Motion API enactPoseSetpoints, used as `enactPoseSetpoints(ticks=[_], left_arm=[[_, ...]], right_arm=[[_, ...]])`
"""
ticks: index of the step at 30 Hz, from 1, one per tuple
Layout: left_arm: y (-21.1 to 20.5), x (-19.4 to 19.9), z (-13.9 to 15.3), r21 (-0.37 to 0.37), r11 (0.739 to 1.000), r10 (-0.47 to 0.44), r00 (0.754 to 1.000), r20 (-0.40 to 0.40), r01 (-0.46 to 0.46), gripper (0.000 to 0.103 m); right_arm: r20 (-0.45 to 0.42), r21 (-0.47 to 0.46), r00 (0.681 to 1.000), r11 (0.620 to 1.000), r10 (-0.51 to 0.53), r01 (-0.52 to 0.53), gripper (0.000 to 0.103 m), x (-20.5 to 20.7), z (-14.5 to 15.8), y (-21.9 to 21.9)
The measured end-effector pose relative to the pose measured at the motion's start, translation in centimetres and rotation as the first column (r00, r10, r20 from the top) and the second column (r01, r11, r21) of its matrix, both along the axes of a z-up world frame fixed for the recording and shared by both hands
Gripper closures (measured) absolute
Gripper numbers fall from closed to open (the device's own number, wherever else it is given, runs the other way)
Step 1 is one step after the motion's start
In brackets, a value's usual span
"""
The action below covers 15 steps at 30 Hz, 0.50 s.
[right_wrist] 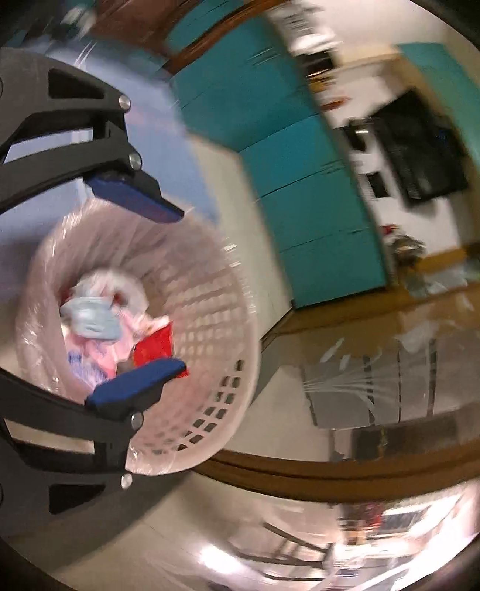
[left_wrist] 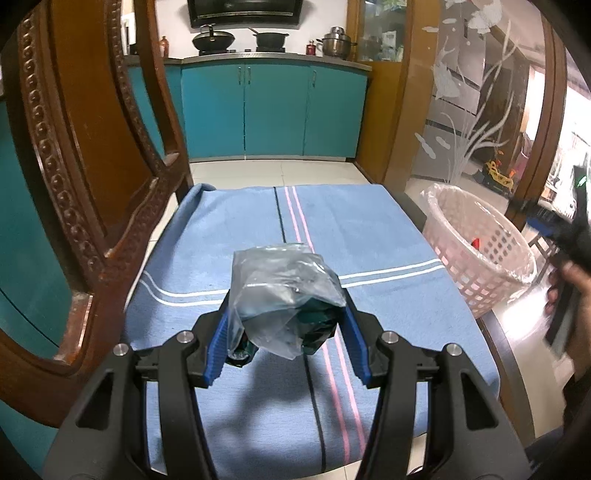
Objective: Collect trash
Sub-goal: 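Carry the dark plastic bag over the wastebasket with the left tool and release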
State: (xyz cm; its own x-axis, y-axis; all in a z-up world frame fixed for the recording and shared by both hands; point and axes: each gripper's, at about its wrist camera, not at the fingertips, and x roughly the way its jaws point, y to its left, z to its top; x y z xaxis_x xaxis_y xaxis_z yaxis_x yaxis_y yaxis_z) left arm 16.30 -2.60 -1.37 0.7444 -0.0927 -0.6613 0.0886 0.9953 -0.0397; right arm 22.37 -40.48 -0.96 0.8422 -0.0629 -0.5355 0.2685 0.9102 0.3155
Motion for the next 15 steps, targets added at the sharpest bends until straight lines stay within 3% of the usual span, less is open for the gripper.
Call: enactPoseSetpoints(ticks=[2,4,7,11,15], left_arm=[[-0.6,0.0,0.0,0.003,1.000,-0.018,1.000,0.000,0.018,0.049],[-1.9,0.0,0.1,-0.001,0.999,-0.055,0.999,0.002,0.055,0.049],[-4.5,0.4,0.4,0.010,0.995,-0.102,0.995,0.005,0.102,0.049],[-10.1,2.5,1.7,-0.013,0.980,-0.196,0.981,-0.007,0.196,0.049],[-18.7,5.2,3.9,0.023,0.945,-0.326,0.945,0.030,0.325,0.049]], right_arm=[[0.122,0.079,0.990,0.995,-0.073,0.064,0.003,-3.2,2.3,-1.3],[0.172,0.130,0.978,0.987,-0.121,0.100,0.003,-5.3,3.3,-2.2],[0.175,0.223,0.967,0.964,-0.186,0.145,0.003,-7.5,3.6,-3.9],[0.165,0.224,0.965,0.960,-0.205,0.166,0.003,-7.8,3.4,-5.1],[0.151,0.258,0.962,0.949,-0.226,0.182,0.003,-7.8,2.9,-6.5]])
